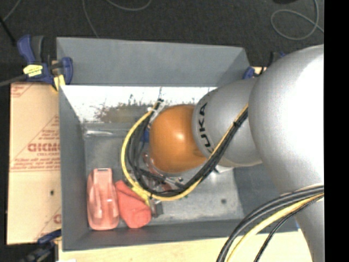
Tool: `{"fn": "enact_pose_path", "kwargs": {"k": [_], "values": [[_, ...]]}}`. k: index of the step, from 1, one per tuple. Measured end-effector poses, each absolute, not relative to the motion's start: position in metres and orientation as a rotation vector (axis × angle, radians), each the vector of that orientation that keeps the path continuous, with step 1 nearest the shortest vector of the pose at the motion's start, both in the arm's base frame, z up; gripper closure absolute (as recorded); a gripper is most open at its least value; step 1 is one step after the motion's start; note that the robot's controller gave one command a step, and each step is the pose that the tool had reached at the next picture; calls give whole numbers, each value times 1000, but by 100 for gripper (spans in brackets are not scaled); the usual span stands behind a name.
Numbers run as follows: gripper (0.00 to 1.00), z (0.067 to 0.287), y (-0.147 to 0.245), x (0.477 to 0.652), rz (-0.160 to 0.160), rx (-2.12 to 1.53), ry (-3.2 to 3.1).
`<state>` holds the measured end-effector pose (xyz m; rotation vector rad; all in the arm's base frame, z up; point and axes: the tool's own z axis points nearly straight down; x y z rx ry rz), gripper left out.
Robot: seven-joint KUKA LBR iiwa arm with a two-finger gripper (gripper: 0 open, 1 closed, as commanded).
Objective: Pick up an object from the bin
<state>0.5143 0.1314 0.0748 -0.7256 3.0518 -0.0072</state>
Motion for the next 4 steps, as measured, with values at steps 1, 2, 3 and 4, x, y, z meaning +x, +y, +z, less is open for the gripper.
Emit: {"fn": "enact_pose_path", "kwargs": {"k": [1,2,3,4], "values": [[100,75,131,514,-7,-725,3052],[100,74,142,529,-20,-664,3083],[100,77,163,550,-5,-466,3100],[100,73,150,570,-11,-253,3132]]}}
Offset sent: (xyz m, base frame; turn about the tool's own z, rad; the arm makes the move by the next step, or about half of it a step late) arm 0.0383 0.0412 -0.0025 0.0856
